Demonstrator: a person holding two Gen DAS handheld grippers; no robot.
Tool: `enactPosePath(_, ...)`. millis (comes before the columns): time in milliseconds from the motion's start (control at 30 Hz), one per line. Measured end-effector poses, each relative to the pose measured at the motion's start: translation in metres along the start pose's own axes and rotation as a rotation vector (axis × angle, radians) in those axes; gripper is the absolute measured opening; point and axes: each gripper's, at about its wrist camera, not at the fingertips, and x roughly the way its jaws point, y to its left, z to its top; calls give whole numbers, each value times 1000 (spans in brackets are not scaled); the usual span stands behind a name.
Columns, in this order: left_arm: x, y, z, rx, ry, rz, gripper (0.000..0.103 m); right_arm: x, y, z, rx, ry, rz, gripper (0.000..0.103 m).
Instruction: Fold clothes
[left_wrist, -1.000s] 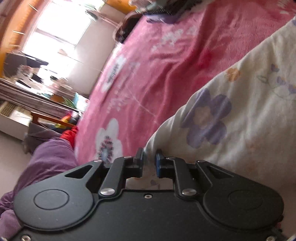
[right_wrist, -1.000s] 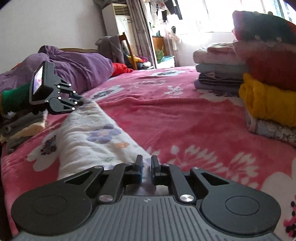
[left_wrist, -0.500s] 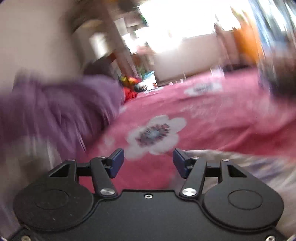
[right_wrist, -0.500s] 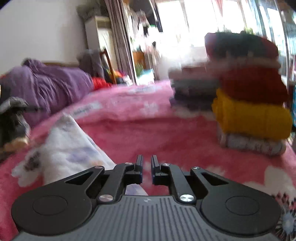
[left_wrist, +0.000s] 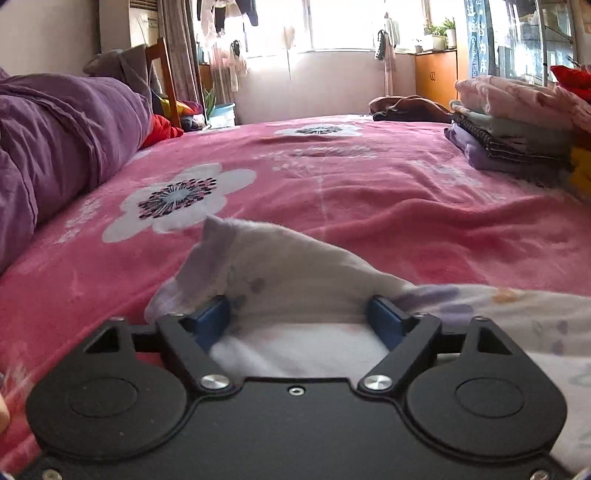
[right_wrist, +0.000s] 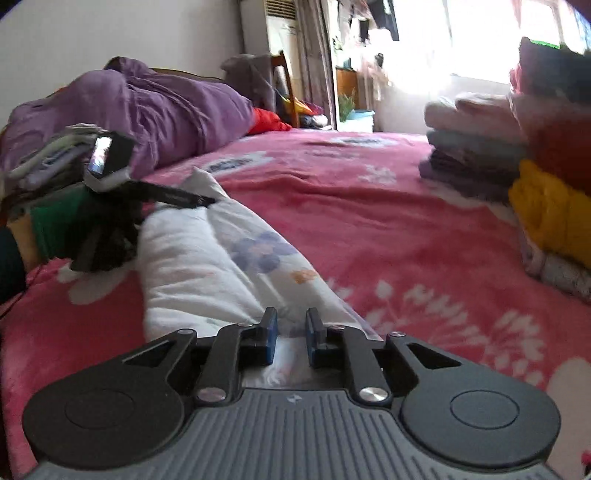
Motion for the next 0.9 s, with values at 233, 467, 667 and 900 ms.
enactPosePath(233,-19,12,24,-93,-139,-96,69,-15,8,1,-21,-101,37,21)
enactPosePath(467,47,6,20,-39,45,-112,73,9,1,-5,-2,-20,0,23)
enactPosePath(667,41,10,27,-48,20,-83,75,9,0,-9,19,-12,14,23)
enactPosePath(900,-50,18,45,-145,-137,-92,73,1,2,-4,52,-46,30,30)
